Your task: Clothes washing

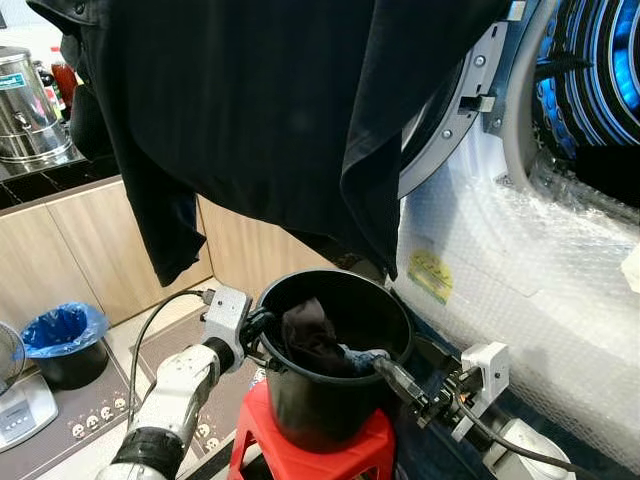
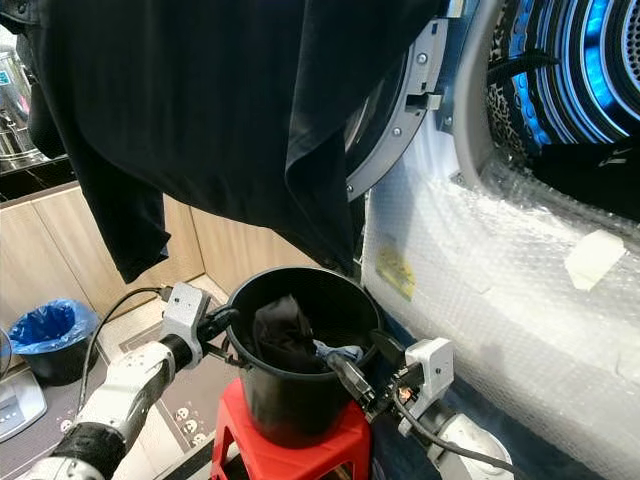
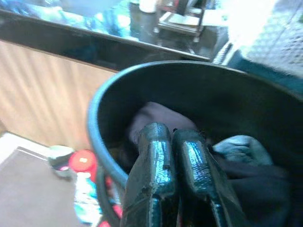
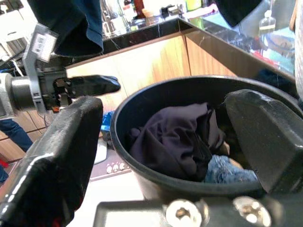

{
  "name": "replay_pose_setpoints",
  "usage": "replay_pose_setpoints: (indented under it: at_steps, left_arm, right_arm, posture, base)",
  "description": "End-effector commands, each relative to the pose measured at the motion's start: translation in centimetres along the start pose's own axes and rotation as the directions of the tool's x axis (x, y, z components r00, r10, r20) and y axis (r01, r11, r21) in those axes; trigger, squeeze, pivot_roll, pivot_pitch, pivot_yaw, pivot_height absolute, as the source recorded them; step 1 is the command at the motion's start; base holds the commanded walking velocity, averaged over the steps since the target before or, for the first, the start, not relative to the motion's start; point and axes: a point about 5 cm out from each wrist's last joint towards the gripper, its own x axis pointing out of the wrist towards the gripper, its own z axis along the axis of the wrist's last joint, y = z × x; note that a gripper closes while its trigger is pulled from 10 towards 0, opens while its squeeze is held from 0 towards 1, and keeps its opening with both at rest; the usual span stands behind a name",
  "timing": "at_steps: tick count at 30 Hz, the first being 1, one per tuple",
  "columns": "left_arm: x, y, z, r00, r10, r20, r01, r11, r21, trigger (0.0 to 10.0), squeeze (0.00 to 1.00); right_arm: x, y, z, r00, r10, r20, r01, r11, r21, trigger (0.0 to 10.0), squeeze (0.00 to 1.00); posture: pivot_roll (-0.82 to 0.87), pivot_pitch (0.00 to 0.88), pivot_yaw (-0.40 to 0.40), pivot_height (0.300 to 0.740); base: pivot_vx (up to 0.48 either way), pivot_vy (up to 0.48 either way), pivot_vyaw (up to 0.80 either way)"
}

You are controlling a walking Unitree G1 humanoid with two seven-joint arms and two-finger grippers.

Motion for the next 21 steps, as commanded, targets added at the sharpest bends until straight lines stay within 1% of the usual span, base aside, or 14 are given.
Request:
replay_pose_setpoints:
  at_steps: [1,3,4,6,10,12,15,18,21]
  left_arm:
    - [0.3,-0.1,0.0,0.999,-0.037,-0.015,0.036,0.998,-0.052,10.0,0.00]
    - [0.4,-0.1,-0.2,0.999,-0.031,-0.044,0.025,0.991,-0.130,10.0,0.00]
    - [0.5,-0.1,-0.2,0.998,-0.041,-0.044,0.034,0.987,-0.160,10.0,0.00]
    - [0.5,-0.1,-0.2,0.998,-0.045,-0.043,0.037,0.985,-0.166,10.0,0.00]
    - [0.6,-0.2,-0.9,0.995,-0.020,-0.095,-0.002,0.974,-0.227,10.0,0.00]
    - [0.6,-0.2,-1.3,0.992,0.005,-0.128,-0.035,0.971,-0.236,10.0,0.00]
    - [0.6,-0.2,-2.1,0.979,0.027,-0.201,-0.080,0.963,-0.259,10.0,0.00]
    - [0.4,-0.1,-2.6,0.963,0.039,-0.268,-0.110,0.961,-0.254,10.0,0.00]
    - [0.2,0.0,-3.0,0.950,0.037,-0.311,-0.116,0.963,-0.242,10.0,0.00]
  right_arm:
    - [0.1,0.0,0.7,1.000,0.006,0.012,-0.006,1.000,-0.013,10.0,0.00]
    - [0.0,0.1,0.8,1.000,0.005,0.013,-0.005,1.000,-0.016,10.0,0.00]
    - [-0.1,0.1,0.8,1.000,0.002,0.012,-0.002,1.000,-0.020,10.0,0.00]
    - [-0.2,0.1,0.8,1.000,0.001,0.012,-0.001,1.000,-0.021,10.0,0.00]
    - [-0.5,-0.3,0.9,1.000,-0.023,0.015,0.023,0.999,-0.023,10.0,0.00]
    - [-0.6,-0.3,0.9,1.000,-0.026,0.016,0.026,0.999,-0.024,10.0,0.00]
    - [-0.6,-0.3,1.0,0.999,-0.032,0.019,0.032,0.999,-0.024,10.0,0.00]
    - [-0.6,-0.3,0.9,0.999,-0.033,0.018,0.034,0.999,-0.025,10.0,0.00]
    - [-0.6,-0.2,0.9,0.999,-0.032,0.015,0.032,0.999,-0.026,10.0,0.00]
  posture:
    - [-0.09,0.000,-0.027,0.740]
    - [-0.09,0.000,-0.026,0.740]
    - [-0.10,0.000,-0.023,0.740]
    - [-0.10,0.000,-0.023,0.740]
    - [-0.11,0.000,-0.014,0.740]
    - [-0.11,0.000,-0.013,0.740]
    - [-0.11,0.000,-0.010,0.740]
    - [-0.11,0.000,-0.008,0.740]
    - [-0.11,0.000,-0.007,0.740]
  base:
    - [0.000,0.000,0.00]
    - [0.000,0.000,0.00]
    - [0.000,0.000,0.00]
    - [0.000,0.000,0.00]
    - [0.000,0.000,0.00]
    - [0.000,0.000,0.00]
    - [0.000,0.000,0.00]
    - [0.000,0.000,0.00]
    - [0.000,0.000,0.00]
